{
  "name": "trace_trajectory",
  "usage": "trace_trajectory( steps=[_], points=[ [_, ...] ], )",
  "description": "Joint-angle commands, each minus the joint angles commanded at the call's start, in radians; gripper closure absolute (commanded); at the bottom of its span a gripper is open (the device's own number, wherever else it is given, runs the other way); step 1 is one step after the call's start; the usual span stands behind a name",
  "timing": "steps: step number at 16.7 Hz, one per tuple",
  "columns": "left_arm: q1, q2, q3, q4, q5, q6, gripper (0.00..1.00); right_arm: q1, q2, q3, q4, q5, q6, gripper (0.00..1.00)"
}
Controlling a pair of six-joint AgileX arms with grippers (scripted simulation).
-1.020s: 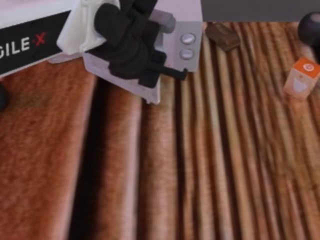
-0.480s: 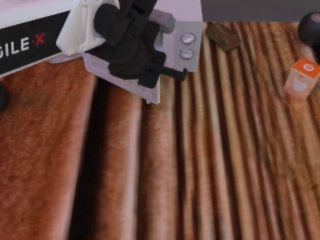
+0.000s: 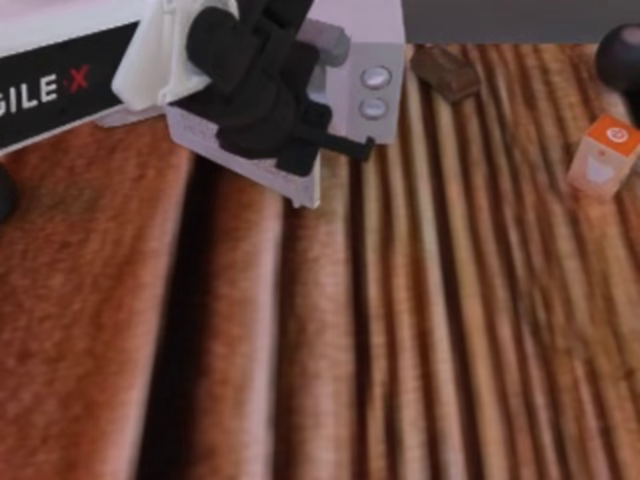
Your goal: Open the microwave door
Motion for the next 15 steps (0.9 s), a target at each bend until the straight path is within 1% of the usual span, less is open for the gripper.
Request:
trace_trajectory(
  steps=[7, 10, 15],
  points=[
    [0.000, 0.000, 0.000, 0.000, 0.000, 0.000, 1.00, 0.000, 0.000, 0.000, 0.000, 0.000, 0.000, 0.00],
    [-0.003, -0.006, -0.012, 0.004, 0.015, 0.010, 1.00, 0.000, 0.000, 0.000, 0.000, 0.000, 0.000, 0.00],
    [0.030, -0.059, -0.077, 0.020, 0.061, 0.104, 1.00, 0.000, 0.000, 0.000, 0.000, 0.000, 0.000, 0.00]
  ],
)
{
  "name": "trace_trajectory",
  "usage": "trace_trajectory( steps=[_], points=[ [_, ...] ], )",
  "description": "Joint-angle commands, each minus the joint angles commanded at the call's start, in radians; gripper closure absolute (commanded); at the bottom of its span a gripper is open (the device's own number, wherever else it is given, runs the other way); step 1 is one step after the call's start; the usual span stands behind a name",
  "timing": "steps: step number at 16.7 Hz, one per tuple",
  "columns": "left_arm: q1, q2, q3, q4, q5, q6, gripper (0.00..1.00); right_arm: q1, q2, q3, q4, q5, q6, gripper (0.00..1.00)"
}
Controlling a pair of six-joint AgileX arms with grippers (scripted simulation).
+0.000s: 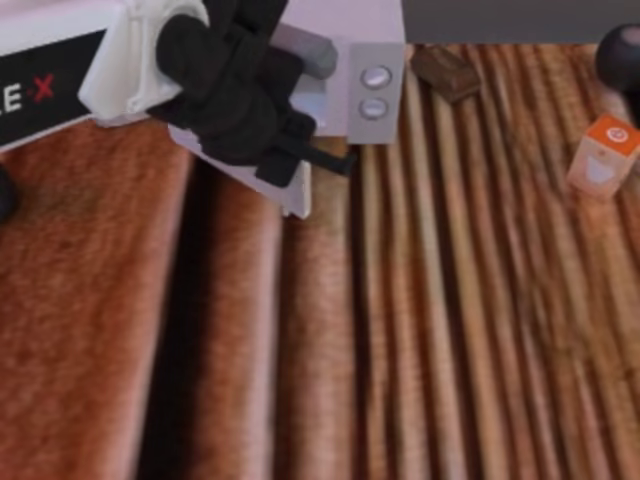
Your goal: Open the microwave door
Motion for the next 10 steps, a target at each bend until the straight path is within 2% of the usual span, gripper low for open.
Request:
trace_trajectory(
  steps=[10],
  points=[
    [0.002, -0.004, -0.005, 0.001, 0.004, 0.007, 1.00, 0.000, 0.000, 0.000, 0.000, 0.000, 0.000, 0.00]
  ],
)
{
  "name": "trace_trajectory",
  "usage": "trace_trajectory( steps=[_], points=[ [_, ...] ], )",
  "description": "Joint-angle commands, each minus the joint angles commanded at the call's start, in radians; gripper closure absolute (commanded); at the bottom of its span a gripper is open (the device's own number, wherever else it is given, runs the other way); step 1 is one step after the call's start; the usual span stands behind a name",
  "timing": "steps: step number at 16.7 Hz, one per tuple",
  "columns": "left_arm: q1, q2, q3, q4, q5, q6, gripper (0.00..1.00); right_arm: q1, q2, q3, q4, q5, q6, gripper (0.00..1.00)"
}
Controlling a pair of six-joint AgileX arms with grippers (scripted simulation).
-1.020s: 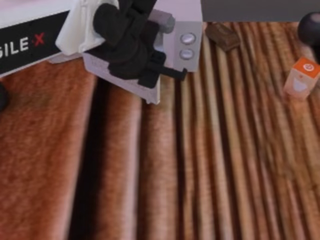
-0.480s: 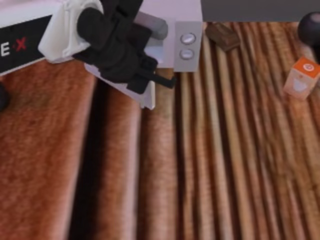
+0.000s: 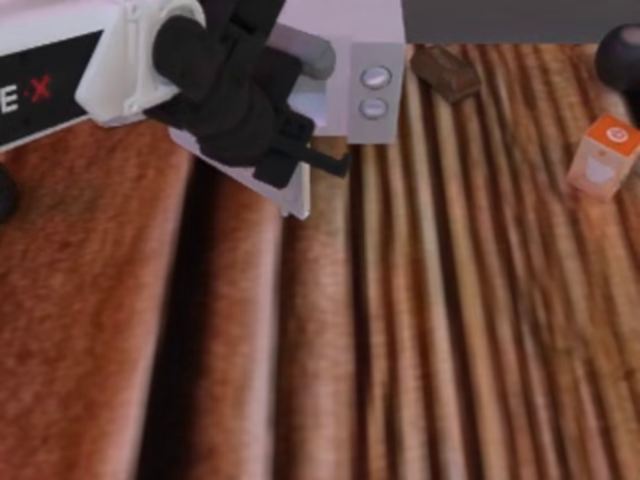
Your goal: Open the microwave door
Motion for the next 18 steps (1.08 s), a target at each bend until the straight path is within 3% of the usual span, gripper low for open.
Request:
trace_trajectory(
  steps=[18],
  points=[
    [-0.002, -0.005, -0.010, 0.002, 0.015, 0.011, 1.00, 0.000, 0.000, 0.000, 0.000, 0.000, 0.000, 0.00]
  ],
)
